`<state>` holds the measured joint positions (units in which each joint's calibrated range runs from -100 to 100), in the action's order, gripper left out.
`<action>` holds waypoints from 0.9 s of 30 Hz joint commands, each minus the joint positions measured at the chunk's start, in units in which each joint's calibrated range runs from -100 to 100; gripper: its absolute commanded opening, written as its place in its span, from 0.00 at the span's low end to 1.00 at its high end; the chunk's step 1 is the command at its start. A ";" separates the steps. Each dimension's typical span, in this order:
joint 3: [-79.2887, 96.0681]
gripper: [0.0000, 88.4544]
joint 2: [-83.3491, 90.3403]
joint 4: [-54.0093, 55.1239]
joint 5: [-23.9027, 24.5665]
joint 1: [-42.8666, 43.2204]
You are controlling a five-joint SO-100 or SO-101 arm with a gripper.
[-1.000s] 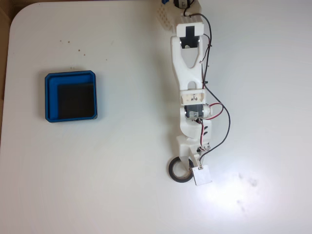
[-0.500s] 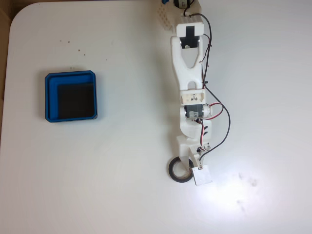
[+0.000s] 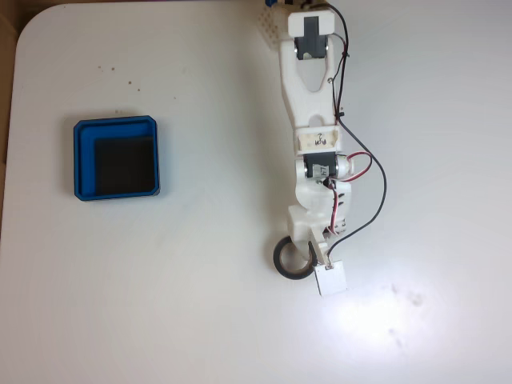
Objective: Pick the black tape roll and drop it in the blue box
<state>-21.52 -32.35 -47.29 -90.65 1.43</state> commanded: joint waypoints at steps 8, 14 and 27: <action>-2.91 0.02 17.38 -21.52 0.29 -12.72; -2.91 0.02 22.73 -26.55 -0.24 -24.64; -3.18 0.02 26.74 -25.56 0.29 -42.81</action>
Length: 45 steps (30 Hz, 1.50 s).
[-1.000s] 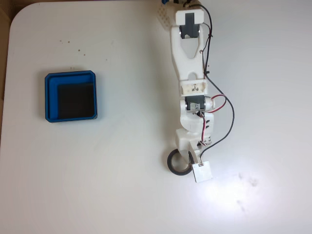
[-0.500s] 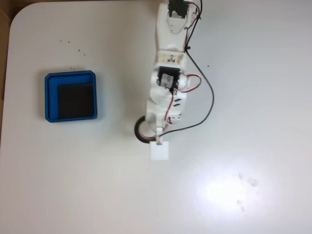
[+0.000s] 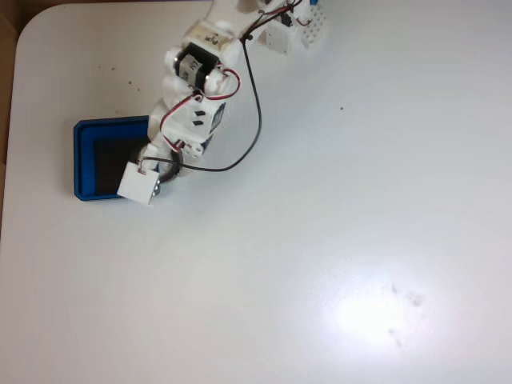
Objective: Pick the black tape roll and drop it in the blue box
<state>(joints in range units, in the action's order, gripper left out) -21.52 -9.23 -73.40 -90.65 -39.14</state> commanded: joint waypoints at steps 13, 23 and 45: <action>-2.91 0.02 -0.05 9.29 -0.15 -10.25; -3.45 0.02 -7.91 9.87 -0.15 -12.20; -2.91 0.02 -12.84 16.39 0.20 -15.04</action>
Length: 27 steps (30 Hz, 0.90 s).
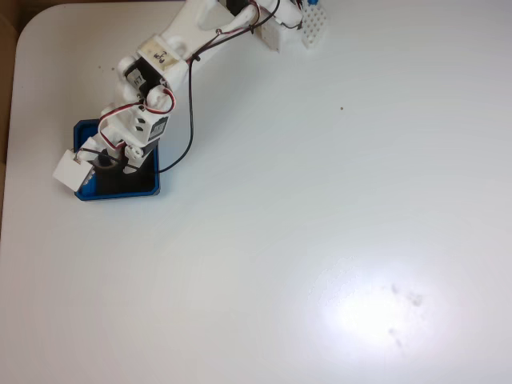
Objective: Pick the black tape roll and drop it in the blue box
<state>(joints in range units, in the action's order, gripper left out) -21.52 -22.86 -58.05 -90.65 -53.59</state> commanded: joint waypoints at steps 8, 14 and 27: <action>-2.82 0.02 0.62 0.95 0.29 -0.69; -2.91 0.05 -1.13 1.12 0.29 -1.86; -2.82 0.06 -1.05 1.03 0.29 -1.96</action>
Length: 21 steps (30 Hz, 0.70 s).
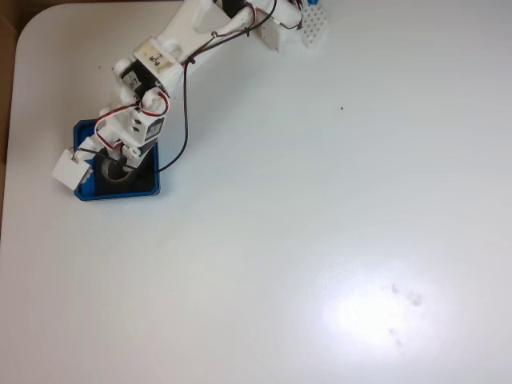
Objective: Pick the black tape roll and drop it in the blue box
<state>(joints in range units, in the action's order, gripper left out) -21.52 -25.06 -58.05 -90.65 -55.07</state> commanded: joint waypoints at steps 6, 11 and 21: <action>-2.46 0.06 3.07 1.12 0.20 -0.67; 3.47 0.06 8.42 1.36 -0.06 -1.06; 22.51 0.06 26.15 1.53 0.29 -0.28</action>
<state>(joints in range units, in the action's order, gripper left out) -3.68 -6.86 -57.72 -90.65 -55.37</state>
